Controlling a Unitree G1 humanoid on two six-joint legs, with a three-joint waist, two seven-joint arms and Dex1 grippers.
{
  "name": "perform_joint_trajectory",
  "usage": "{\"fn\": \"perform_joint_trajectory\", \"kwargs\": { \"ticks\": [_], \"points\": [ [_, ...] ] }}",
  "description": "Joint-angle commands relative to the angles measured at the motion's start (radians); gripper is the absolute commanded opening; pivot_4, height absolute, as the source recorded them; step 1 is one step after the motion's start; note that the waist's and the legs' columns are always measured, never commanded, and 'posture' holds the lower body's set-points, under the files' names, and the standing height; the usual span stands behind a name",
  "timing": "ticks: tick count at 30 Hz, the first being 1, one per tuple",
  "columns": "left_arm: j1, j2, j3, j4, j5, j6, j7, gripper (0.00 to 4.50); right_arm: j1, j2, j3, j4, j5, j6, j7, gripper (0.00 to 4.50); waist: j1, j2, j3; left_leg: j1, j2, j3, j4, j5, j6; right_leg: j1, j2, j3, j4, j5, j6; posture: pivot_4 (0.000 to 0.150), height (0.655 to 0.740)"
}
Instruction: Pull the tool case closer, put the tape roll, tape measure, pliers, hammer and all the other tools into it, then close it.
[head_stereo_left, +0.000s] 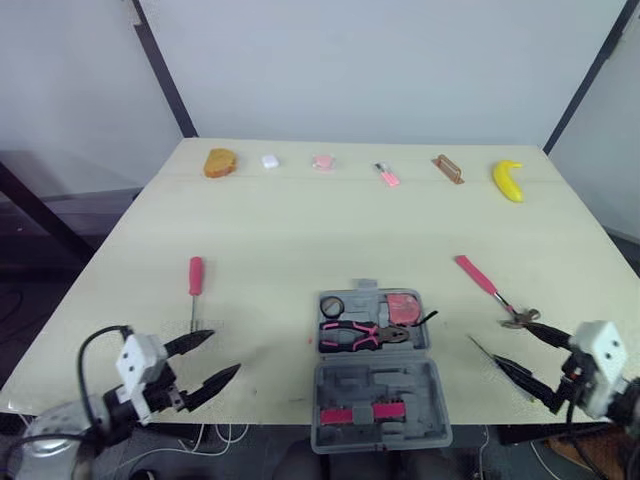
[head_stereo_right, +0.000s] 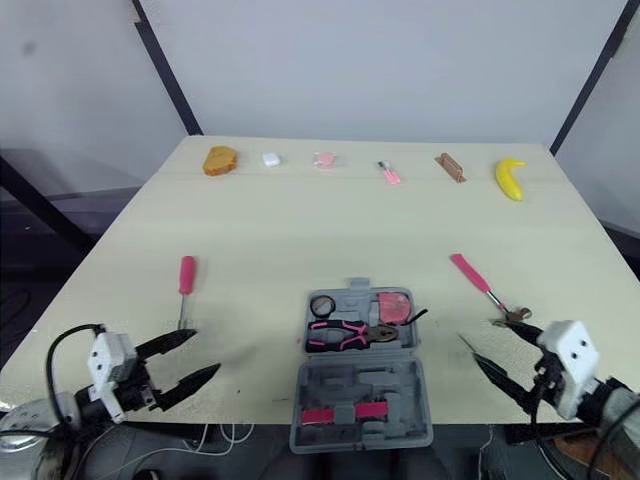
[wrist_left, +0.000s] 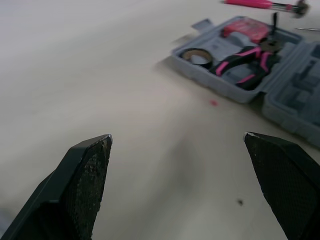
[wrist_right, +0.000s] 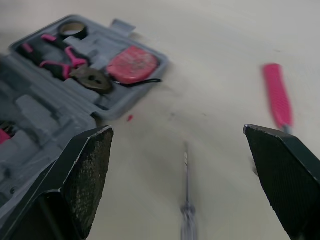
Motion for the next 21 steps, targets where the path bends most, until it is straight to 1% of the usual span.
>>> {"fn": "perform_joint_trajectory", "kwargs": {
  "ticks": [1, 4, 6, 7, 8, 9, 10, 11, 12, 13, 14, 15, 16, 17, 21],
  "points": [
    [-0.022, 0.031, -0.048, -0.026, 0.024, 0.010, -0.019, 4.50, -0.057, -0.041, 0.041, 0.007, -0.013, 0.022, 0.035, 4.38, -0.001, 0.000, 0.000, 0.000, 0.000, 0.000, 0.000, 0.000, 0.000, 0.000, 0.000, 0.000, 0.000, 0.000, 0.000, 0.150, 0.7400],
    [-0.038, 0.042, -0.085, -0.023, 0.036, 0.010, -0.032, 4.50, -0.109, -0.067, 0.085, 0.042, -0.035, 0.019, 0.062, 4.38, -0.002, 0.000, 0.000, 0.000, 0.000, -0.001, 0.000, 0.000, 0.000, 0.000, 0.001, 0.000, 0.000, 0.000, 0.000, 0.150, 0.7400],
    [-0.063, 0.047, -0.116, -0.008, 0.046, 0.005, -0.048, 4.50, -0.160, -0.078, 0.134, 0.074, -0.062, 0.012, 0.080, 3.88, -0.003, 0.000, 0.000, 0.000, 0.000, 0.000, 0.000, 0.000, 0.000, 0.000, 0.001, 0.000, 0.000, 0.000, 0.000, 0.150, 0.7400],
    [-0.088, 0.048, -0.139, 0.012, 0.060, -0.007, -0.064, 4.00, -0.191, -0.086, 0.175, 0.096, -0.086, 0.005, 0.098, 3.50, -0.003, 0.000, 0.000, 0.000, 0.000, 0.000, 0.000, 0.000, 0.000, 0.000, 0.001, 0.000, 0.000, 0.000, 0.000, 0.150, 0.7400],
    [-0.109, 0.051, -0.160, 0.028, 0.067, -0.011, -0.081, 3.71, -0.215, -0.096, 0.214, 0.117, -0.113, -0.005, 0.117, 3.22, -0.003, 0.000, 0.001, 0.000, 0.000, 0.000, 0.000, 0.000, 0.000, 0.000, 0.001, 0.000, 0.000, 0.000, 0.000, 0.150, 0.7400],
    [-0.126, 0.052, -0.175, 0.038, 0.069, -0.007, -0.092, 3.29, -0.235, -0.100, 0.243, 0.136, -0.136, -0.019, 0.131, 2.87, -0.003, 0.000, 0.001, 0.000, 0.000, 0.000, 0.000, 0.000, 0.000, 0.000, 0.001, 0.000, 0.000, 0.000, 0.000, 0.150, 0.7400],
    [-0.140, 0.052, -0.186, 0.046, 0.070, -0.003, -0.100, 2.91, -0.256, -0.099, 0.263, 0.154, -0.152, -0.027, 0.136, 2.40, -0.003, 0.000, 0.001, 0.000, 0.000, 0.000, 0.000, 0.000, 0.000, 0.000, 0.001, 0.000, 0.001, 0.000, 0.000, 0.150, 0.7400],
    [-0.153, 0.052, -0.195, 0.055, 0.072, -0.003, -0.106, 2.63, -0.277, -0.097, 0.281, 0.170, -0.166, -0.036, 0.139, 2.13, -0.002, 0.000, 0.001, 0.001, 0.000, 0.000, 0.001, 0.000, 0.000, 0.000, 0.001, 0.000, 0.001, 0.000, 0.000, 0.150, 0.7400],
    [-0.166, 0.051, -0.205, 0.068, 0.077, -0.007, -0.110, 2.27, -0.298, -0.096, 0.301, 0.186, -0.182, -0.048, 0.145, 1.73, -0.002, 0.000, 0.001, 0.000, 0.000, 0.000, 0.001, 0.000, 0.000, 0.001, 0.002, -0.001, 0.001, 0.000, 0.000, 0.150, 0.7400],
    [-0.180, 0.053, -0.220, 0.084, 0.088, -0.013, -0.120, 1.65, -0.323, -0.092, 0.325, 0.203, -0.199, -0.056, 0.150, 1.11, -0.002, 0.001, 0.001, 0.000, 0.000, 0.000, 0.001, 0.000, 0.000, 0.001, 0.001, -0.001, 0.001, 0.000, 0.000, 0.150, 0.7400],
    [-0.191, 0.054, -0.235, 0.098, 0.098, -0.020, -0.130, 1.16, -0.341, -0.089, 0.346, 0.218, -0.211, -0.064, 0.156, 0.63, -0.003, 0.001, 0.001, 0.000, 0.000, 0.000, 0.001, 0.000, 0.000, 0.001, 0.002, -0.001, 0.001, 0.000, 0.000, 0.150, 0.7400],
    [-0.202, 0.055, -0.249, 0.112, 0.107, -0.026, -0.139, 0.84, -0.359, -0.085, 0.366, 0.232, -0.224, -0.076, 0.162, 0.32, -0.003, 0.001, 0.001, 0.000, 0.000, 0.000, 0.001, 0.000, 0.000, 0.001, 0.002, -0.001, 0.001, 0.000, 0.000, 0.150, 0.7400],
    [-0.213, 0.056, -0.262, 0.125, 0.115, -0.031, -0.148, 0.31, -0.373, -0.081, 0.384, 0.248, -0.239, -0.090, 0.166, 0.00, -0.003, 0.001, 0.001, 0.000, 0.000, 0.000, 0.001, 0.000, 0.000, 0.001, 0.002, -0.001, 0.001, 0.000, 0.000, 0.150, 0.7400],
    [-0.225, 0.055, -0.274, 0.137, 0.122, -0.034, -0.152, 0.04, -0.385, -0.076, 0.400, 0.263, -0.252, -0.103, 0.170, 0.00, -0.003, 0.001, 0.001, 0.000, 0.000, 0.000, 0.001, 0.000, 0.000, 0.001, 0.002, -0.001, 0.001, 0.000, 0.000, 0.150, 0.7400],
    [-0.291, 0.044, -0.329, 0.203, 0.154, -0.066, -0.178, 0.04, -0.427, -0.056, 0.479, 0.323, -0.309, -0.149, 0.192, 0.00, -0.001, 0.001, 0.001, 0.000, 0.000, 0.001, 0.001, 0.000, 0.000, 0.001, 0.002, -0.002, 0.001, 0.000, 0.000, 0.150, 0.7400]
  ]
}}
